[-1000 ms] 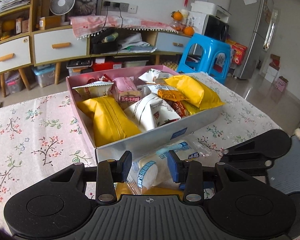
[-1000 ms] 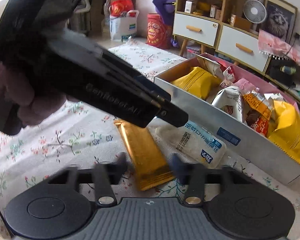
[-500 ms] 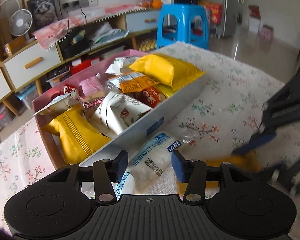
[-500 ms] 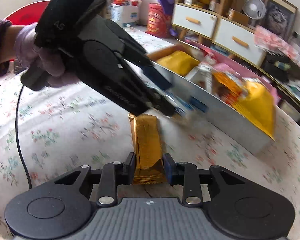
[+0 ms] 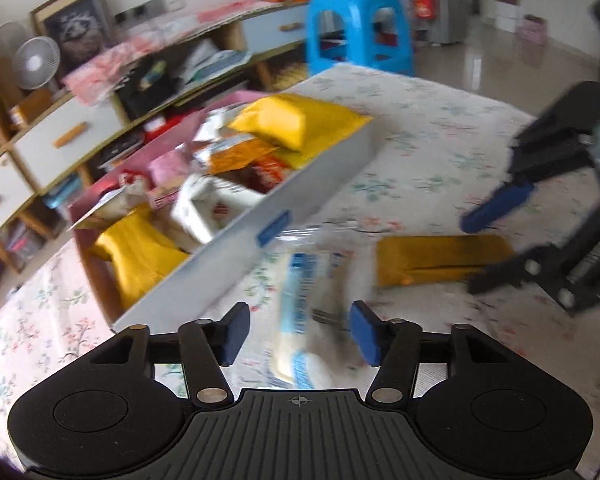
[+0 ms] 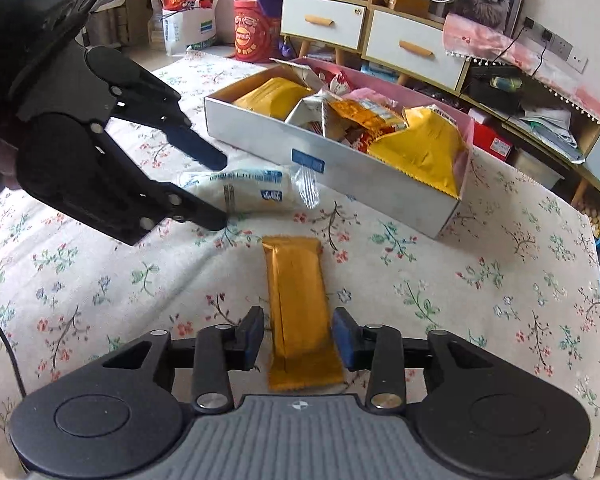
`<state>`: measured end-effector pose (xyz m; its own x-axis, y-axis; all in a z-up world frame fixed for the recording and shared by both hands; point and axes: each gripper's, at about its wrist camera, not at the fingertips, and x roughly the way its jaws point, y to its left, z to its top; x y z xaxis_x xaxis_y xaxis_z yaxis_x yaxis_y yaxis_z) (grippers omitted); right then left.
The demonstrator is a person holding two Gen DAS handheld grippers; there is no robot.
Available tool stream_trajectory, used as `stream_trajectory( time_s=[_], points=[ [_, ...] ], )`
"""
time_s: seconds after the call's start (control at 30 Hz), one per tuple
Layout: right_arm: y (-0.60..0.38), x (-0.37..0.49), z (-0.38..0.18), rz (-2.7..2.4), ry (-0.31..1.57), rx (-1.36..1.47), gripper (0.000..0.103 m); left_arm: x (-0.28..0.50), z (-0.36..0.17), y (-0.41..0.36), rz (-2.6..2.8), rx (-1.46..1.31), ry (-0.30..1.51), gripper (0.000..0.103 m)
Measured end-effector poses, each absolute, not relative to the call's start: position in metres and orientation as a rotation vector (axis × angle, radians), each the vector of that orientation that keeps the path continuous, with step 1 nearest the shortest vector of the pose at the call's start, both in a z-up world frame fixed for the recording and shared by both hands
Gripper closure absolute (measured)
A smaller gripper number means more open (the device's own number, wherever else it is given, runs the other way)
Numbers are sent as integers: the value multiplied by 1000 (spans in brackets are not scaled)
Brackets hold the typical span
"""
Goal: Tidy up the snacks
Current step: 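Lift both held packets off the table toward the pink box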
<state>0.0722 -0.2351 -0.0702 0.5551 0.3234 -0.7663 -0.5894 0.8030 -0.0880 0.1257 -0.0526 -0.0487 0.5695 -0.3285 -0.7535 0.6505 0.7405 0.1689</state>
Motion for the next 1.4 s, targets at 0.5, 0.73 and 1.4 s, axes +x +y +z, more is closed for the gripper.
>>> stream_trajectory(
  time_s=[0.5, 0.73, 1.4],
  points=[
    [-227, 75, -76, 532, 787, -342, 81, 119, -55, -53, -496, 294, 797, 59],
    [-224, 67, -75, 508, 796, -338, 83, 102, -56, -44, -440, 172, 810, 77],
    [-215, 66, -55, 438, 866, -223, 84, 82, -44, 10, -339, -110, 861, 86]
  ],
)
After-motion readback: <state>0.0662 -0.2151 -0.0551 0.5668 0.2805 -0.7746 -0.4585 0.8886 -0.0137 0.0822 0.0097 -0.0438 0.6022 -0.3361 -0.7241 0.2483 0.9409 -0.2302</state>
